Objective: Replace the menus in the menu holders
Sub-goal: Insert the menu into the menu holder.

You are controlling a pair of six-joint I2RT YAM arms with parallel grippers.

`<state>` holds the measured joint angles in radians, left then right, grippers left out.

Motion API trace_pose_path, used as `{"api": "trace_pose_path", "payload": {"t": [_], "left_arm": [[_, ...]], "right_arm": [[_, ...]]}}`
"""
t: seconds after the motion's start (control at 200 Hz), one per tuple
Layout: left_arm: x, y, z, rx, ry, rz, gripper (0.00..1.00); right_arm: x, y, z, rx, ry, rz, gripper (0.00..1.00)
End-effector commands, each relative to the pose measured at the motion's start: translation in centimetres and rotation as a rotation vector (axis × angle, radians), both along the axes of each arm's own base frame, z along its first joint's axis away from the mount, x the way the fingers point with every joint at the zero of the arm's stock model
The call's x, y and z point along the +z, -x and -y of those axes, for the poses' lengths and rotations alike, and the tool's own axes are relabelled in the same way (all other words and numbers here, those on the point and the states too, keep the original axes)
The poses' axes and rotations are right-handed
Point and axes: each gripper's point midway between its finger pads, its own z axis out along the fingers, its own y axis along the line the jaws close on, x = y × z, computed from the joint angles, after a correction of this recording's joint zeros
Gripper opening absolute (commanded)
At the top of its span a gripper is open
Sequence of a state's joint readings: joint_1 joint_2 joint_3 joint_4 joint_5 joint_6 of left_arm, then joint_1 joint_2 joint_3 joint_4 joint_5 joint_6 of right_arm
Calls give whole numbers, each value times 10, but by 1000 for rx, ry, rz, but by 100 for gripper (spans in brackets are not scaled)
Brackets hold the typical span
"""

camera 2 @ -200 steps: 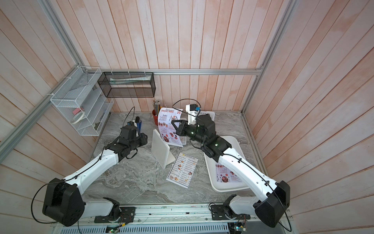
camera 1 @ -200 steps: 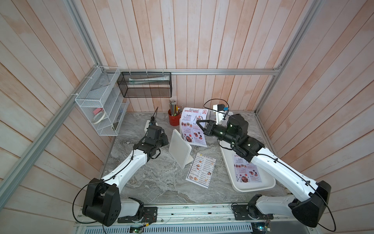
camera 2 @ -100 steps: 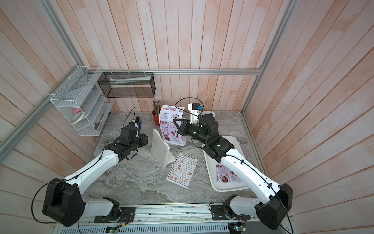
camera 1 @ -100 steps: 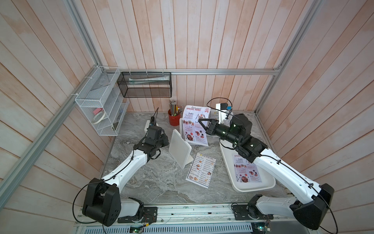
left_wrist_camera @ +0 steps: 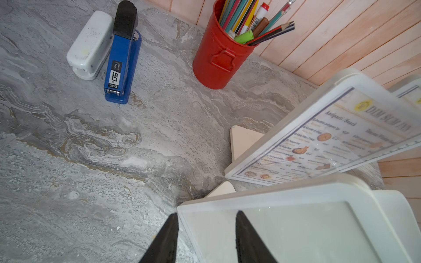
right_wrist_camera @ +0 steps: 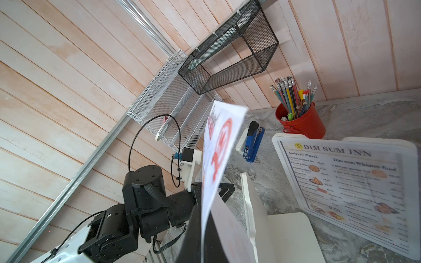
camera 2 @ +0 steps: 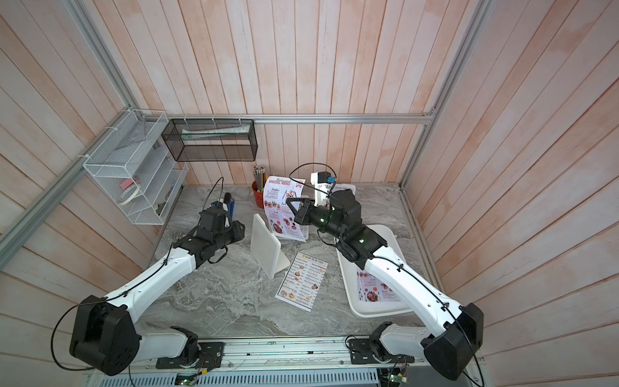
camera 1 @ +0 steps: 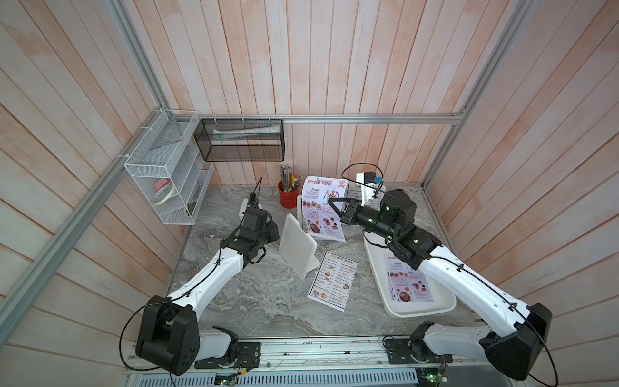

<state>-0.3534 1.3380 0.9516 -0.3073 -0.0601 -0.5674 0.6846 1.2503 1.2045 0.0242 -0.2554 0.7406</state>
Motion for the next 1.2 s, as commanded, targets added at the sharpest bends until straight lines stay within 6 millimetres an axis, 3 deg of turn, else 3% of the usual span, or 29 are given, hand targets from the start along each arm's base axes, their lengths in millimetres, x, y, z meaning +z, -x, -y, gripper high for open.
{"api": "trace_pose_path", "payload": {"t": [0.0,0.895,1.195], "left_arm": [[2,2,-2,-5,-8,4,44],[7,0,-2,-5,-17,13,44],[8,0,-1,-8,-9,13,44]], "right_arm": [[9,3,0,19,-25,23,1],[-7,1,-5,40,-4,-11,1],[12,4,-5,49,-35,18,0]]}}
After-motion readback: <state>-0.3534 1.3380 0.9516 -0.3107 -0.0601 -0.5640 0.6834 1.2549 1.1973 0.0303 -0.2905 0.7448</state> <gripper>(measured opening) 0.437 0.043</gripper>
